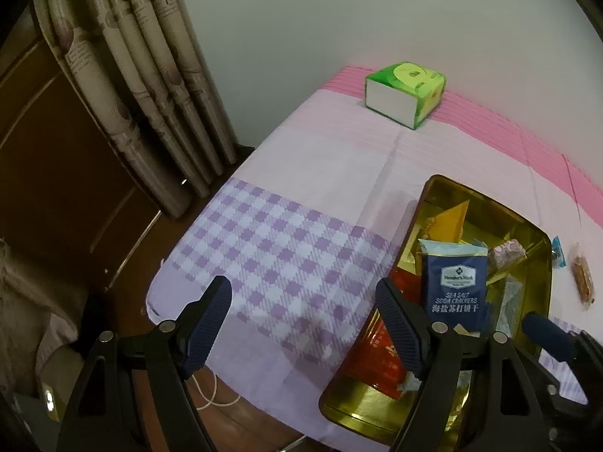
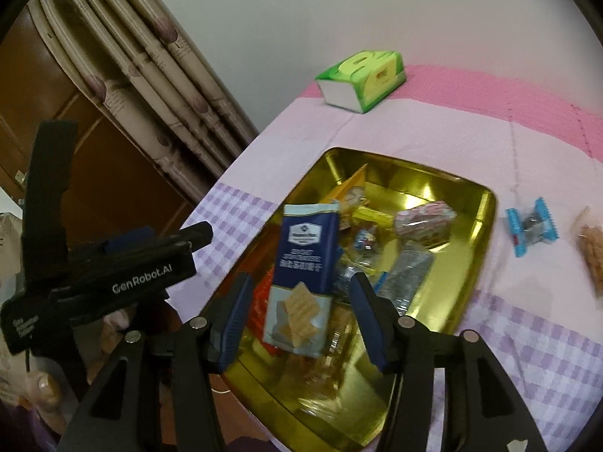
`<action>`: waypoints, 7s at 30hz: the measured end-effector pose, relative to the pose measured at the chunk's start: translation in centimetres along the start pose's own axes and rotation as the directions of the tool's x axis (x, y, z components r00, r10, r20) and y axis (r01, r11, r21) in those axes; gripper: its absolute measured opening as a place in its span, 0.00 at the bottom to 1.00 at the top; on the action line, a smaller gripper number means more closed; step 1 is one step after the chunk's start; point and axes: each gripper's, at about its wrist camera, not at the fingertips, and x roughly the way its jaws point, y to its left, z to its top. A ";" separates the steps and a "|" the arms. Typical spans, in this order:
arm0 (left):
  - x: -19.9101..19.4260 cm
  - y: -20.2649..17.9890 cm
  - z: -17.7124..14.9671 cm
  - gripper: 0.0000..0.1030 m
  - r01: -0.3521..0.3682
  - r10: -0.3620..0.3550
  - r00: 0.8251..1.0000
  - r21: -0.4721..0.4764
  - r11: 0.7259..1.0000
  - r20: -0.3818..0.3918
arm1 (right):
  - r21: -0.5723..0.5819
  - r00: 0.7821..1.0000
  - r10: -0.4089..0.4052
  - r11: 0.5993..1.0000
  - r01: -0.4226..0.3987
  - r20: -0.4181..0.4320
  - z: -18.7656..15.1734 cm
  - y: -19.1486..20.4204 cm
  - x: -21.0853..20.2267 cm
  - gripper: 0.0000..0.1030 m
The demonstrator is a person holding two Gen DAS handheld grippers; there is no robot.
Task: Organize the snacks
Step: 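Lower the soda crackers pack into the gold tin and open the right gripper, then grasp the blue-wrapped candy on the sheet with the left gripper, then carry the blue candy toward the tin with the left gripper while the right gripper grasps the peanut brittle bag, then lower the blue candy into the gold tin and open the left gripper, then carry the peanut brittle bag into the gold tin and release it with the right gripper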
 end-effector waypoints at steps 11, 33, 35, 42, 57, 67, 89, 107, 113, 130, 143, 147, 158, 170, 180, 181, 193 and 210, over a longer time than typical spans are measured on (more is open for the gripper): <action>-0.5 -1.2 -0.4 0.77 -0.008 0.007 1.000 0.048 0.999 0.016 | 0.041 0.996 -0.081 0.996 0.079 0.042 -3.1 -3.8 -3.6 0.53; -8.6 -15.6 -2.6 0.77 0.253 -0.339 0.940 0.581 0.774 0.043 | 0.253 0.826 -0.561 0.809 0.530 0.065 -13.8 -23.5 -16.4 0.59; -8.7 -18.7 -1.9 0.77 0.323 -0.409 0.912 0.646 0.692 -0.018 | 0.278 0.820 -0.569 0.799 0.534 0.061 -14.5 -25.1 -17.0 0.59; -4.0 -28.6 0.7 0.73 0.406 -0.416 0.886 0.776 0.483 -0.205 | 0.338 0.837 -0.541 0.806 0.486 0.084 -16.6 -27.9 -18.1 0.59; 5.0 -34.3 0.2 0.25 0.483 -0.280 0.873 0.785 0.388 -0.399 | 0.320 0.851 -0.501 0.841 0.436 0.158 -17.3 -28.6 -18.3 0.73; -4.3 -28.9 -3.0 0.25 0.660 -0.569 0.747 0.484 0.574 -0.343 | 0.219 0.891 -0.403 0.907 0.359 0.210 -12.2 -27.0 -18.7 0.74; -12.3 -11.9 -3.9 0.25 0.522 -0.521 0.848 0.318 0.792 -0.093 | -0.177 0.944 -0.329 0.931 0.319 -0.030 0.3 -25.0 -3.9 0.37; -6.8 -8.6 -4.4 0.25 0.503 -0.497 0.863 0.230 0.833 -0.088 | 0.132 0.928 -0.355 0.931 0.340 0.115 -8.9 -22.7 -11.0 0.35; -5.3 -9.8 -4.7 0.25 0.476 -0.476 0.877 0.269 0.837 -0.069 | 0.167 0.905 -0.407 0.908 0.385 0.125 -9.5 -23.7 -10.5 0.35; -4.6 -10.9 -5.8 0.26 0.413 -0.426 0.904 0.348 0.842 -0.043 | 0.149 0.876 -0.467 0.881 0.449 0.123 -9.4 -23.2 -10.1 0.36; -3.6 -11.3 -6.2 0.26 0.416 -0.407 0.908 0.351 0.839 -0.104 | 0.139 0.871 -0.477 0.876 0.461 0.117 -9.3 -23.2 -10.1 0.36; -3.5 -11.4 -6.3 0.26 0.419 -0.410 0.906 0.354 0.836 -0.105 | 0.139 0.871 -0.478 0.876 0.462 0.116 -9.3 -23.2 -10.1 0.36; -3.1 -11.8 -6.3 0.26 0.421 -0.405 0.906 0.361 0.832 -0.124 | 0.139 0.871 -0.477 0.876 0.461 0.117 -9.2 -23.2 -10.1 0.37; -3.6 -11.9 -6.4 0.27 0.399 -0.390 0.915 0.390 0.830 -0.105 | 0.138 0.871 -0.477 0.876 0.462 0.116 -9.2 -23.2 -10.0 0.37; -5.4 -8.2 -4.3 0.50 0.229 -0.268 0.957 0.275 0.934 0.113 | 0.129 0.877 -0.470 0.880 0.458 0.094 -9.1 -23.1 -10.0 0.36; -5.6 -7.5 -4.0 0.53 0.213 -0.251 0.958 0.242 0.946 0.136 | 0.139 0.886 -0.456 0.886 0.442 0.089 -9.1 -23.1 -10.0 0.36; -3.8 -4.0 -2.5 0.56 0.133 -0.142 0.984 0.088 0.987 0.107 | 0.147 0.948 -0.275 0.956 0.253 0.162 -7.2 -17.3 -11.9 0.36; -3.4 -4.0 -2.5 0.64 0.102 -0.112 0.988 0.094 0.990 0.102 | -0.044 0.991 -0.052 0.997 0.058 0.120 -1.0 -4.5 -6.2 0.36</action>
